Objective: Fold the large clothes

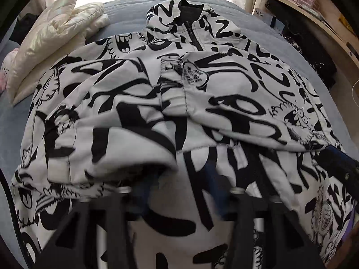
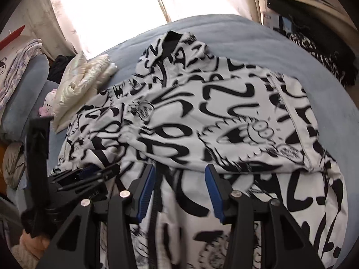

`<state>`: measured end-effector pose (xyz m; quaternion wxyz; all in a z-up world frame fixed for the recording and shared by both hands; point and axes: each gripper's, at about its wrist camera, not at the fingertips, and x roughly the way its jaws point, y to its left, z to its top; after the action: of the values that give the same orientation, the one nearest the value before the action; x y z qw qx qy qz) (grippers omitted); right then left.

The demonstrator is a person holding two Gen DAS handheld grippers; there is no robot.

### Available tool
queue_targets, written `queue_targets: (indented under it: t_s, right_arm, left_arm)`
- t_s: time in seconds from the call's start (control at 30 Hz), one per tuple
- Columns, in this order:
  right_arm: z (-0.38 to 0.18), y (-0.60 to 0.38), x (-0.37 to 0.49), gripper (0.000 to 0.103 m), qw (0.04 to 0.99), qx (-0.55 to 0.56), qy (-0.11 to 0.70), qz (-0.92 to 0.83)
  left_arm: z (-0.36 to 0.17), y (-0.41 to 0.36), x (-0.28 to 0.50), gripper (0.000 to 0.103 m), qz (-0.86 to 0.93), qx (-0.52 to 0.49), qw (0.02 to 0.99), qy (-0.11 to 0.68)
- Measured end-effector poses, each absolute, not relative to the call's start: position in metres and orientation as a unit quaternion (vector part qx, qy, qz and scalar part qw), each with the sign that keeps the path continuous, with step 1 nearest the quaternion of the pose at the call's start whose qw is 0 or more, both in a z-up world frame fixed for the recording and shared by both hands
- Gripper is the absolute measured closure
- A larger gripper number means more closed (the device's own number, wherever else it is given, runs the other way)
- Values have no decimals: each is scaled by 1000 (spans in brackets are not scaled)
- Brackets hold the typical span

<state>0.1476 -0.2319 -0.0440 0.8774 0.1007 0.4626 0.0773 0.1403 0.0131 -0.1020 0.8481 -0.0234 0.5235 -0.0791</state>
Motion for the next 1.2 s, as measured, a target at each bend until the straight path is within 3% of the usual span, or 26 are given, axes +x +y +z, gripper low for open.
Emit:
queue_targets:
  t_s: [0.03, 0.1, 0.43, 0.53, 0.83, 1.13, 1.17, 1.2]
  right_arm:
    - [-46, -234, 147, 57, 877, 102, 463, 80]
    - [-48, -234, 146, 57, 875, 105, 464, 92]
    - [-28, -184, 140, 56, 874, 57, 446, 185]
    - [-22, -156, 141, 44, 871, 22, 441, 215]
    - [-35, -50, 153, 41, 853, -166, 411, 277]
    - [-96, 14, 154, 42, 806, -389, 363, 258]
    - [-96, 17, 156, 54, 810, -392, 357, 252]
    - [-93, 18, 158, 82, 812, -385, 358, 254]
  left_arm:
    - [-99, 16, 135, 31, -84, -29, 850, 519]
    - [-93, 24, 124, 25, -98, -43, 851, 514]
    - [-52, 97, 68, 25, -54, -65, 869, 487]
    - [-51, 125, 60, 25, -24, -80, 871, 485]
    - [-57, 182, 59, 25, 36, -114, 868, 482]
    - [-71, 196, 70, 25, 49, -127, 862, 488]
    - [-71, 197, 71, 25, 52, -129, 862, 487]
    - [-71, 198, 71, 25, 53, -131, 862, 486]
